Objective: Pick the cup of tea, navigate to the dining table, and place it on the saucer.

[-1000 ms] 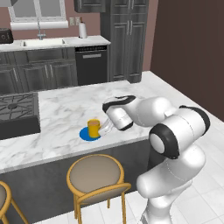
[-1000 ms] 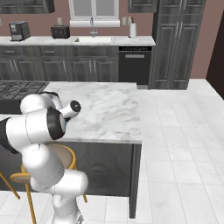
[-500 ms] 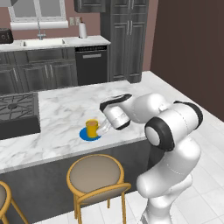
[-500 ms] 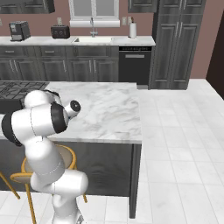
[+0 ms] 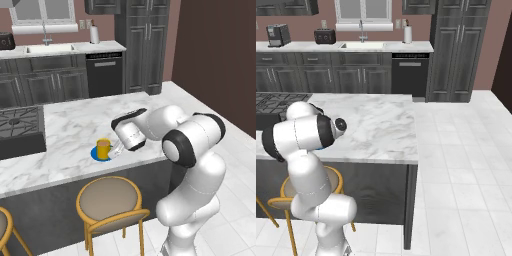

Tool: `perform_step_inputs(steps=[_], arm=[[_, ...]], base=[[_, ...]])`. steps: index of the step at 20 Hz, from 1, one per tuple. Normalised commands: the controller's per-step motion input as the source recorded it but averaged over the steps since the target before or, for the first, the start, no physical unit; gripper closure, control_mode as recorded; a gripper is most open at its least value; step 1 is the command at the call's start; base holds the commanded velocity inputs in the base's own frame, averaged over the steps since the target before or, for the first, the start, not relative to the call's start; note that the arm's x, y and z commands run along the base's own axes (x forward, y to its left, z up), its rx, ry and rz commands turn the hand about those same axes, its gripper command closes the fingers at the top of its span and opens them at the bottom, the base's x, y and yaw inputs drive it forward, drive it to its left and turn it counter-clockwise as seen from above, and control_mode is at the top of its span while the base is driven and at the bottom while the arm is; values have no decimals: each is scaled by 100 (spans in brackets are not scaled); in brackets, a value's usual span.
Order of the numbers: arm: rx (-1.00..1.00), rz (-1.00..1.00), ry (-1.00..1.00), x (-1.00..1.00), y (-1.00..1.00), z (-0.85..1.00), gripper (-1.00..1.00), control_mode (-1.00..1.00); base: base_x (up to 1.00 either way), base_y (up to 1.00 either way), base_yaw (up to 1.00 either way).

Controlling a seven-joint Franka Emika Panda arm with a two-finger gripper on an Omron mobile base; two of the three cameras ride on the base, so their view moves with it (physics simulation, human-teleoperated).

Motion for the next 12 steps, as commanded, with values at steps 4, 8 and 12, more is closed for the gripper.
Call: perform_step_inputs(steps=[4, 8, 12], arm=[[0, 0, 0, 9, 2, 0, 100, -100], [0, 0, 0, 5, 0, 0, 100, -100], [0, 0, 0, 0, -5, 0, 100, -100]], base=[[0, 0, 0], [0, 0, 0], [0, 0, 0]])
